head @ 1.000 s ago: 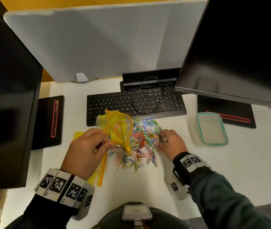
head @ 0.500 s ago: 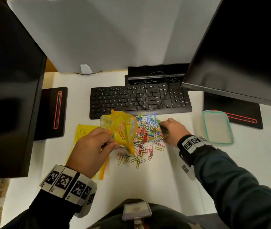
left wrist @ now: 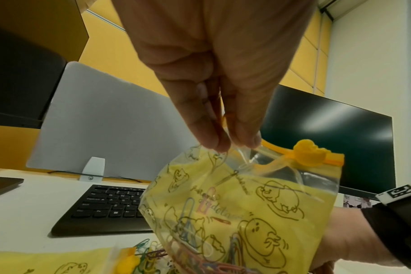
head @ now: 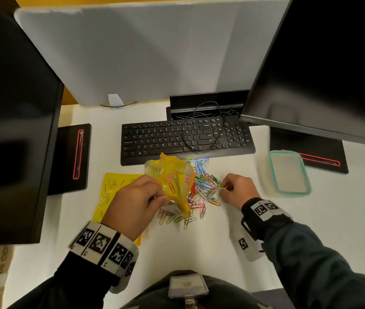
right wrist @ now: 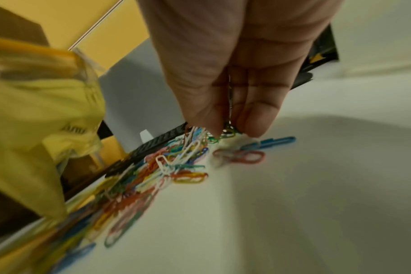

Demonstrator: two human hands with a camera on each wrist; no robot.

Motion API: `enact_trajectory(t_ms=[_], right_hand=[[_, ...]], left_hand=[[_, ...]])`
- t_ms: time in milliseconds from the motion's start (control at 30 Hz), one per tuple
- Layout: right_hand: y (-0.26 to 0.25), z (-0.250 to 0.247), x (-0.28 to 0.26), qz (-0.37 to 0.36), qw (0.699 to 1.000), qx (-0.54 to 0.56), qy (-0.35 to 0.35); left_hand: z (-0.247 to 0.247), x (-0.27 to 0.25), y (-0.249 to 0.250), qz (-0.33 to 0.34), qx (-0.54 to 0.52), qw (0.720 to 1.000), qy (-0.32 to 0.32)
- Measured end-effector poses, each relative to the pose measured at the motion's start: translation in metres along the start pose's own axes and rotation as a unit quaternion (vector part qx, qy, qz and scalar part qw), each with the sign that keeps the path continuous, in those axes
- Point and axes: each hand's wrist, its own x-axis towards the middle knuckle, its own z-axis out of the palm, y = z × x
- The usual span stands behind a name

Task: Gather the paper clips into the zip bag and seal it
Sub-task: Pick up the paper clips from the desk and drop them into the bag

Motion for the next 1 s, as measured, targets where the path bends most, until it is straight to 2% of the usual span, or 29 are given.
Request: enact_trajectory(t_ms=[133,200,300,367,467,533,600,667,733,767,833,900,1000], right_hand=[[0.001,-0.008,-0.011,0.018,0.993,0.113,0.025],[-0.01,-0.018,-0.019,0.011,0.98,0.192,0.042],[-0.043,-0.041,-0.033,-0.038,0.931,0.358,0.06],[-0.069,-0.055,-0.042,-0.094,0.91,0.402,0.05],[-0.101,-0.06,-0.047,-0.167,0.922,0.35,0.015],[-0.11,-0.056,-0.046,-0.18,0.944,0.276,-0.003],[-0.105,-0.056,-0.041,-0.169,0.954,0.246,0.022],[-0.085,-0.059,-0.033,-0.131,0.957,0.248,0.071],[-0.054,-0.056,-0.024,-0.044,0.987,0.139,0.071],[-0.038,-0.05,-0.022,0.016,0.998,0.05,0.028],[-0.015,-0.03,-0.026,0.109,0.989,-0.065,-0.081],[-0.011,-0.01,-0.031,0.128,0.983,-0.079,-0.108],[-0.022,0.012,-0.027,0.076,0.993,-0.061,-0.066]], left_hand=[[0.0,0.004,0.004,-0.004,0.002,1.0,-0.005],[0.0,0.006,0.005,-0.005,0.006,1.0,-0.009],[-0.001,0.008,0.008,-0.006,0.015,1.0,-0.012],[-0.001,0.011,0.011,-0.007,0.02,1.0,-0.017],[0.0,0.015,0.015,0.004,0.021,1.0,-0.02],[0.001,0.016,0.018,0.014,0.017,1.0,-0.022],[0.001,0.016,0.02,0.017,0.015,0.999,-0.023],[0.0,0.015,0.019,0.013,0.018,1.0,-0.018],[-0.003,0.015,0.016,0.004,0.017,1.0,-0.013],[-0.005,0.014,0.014,0.001,0.014,1.0,-0.012],[-0.007,0.015,0.012,-0.002,0.013,1.0,-0.013],[-0.008,0.017,0.01,0.0,0.014,1.0,-0.01],[-0.006,0.018,0.009,-0.004,0.011,1.0,-0.011]])
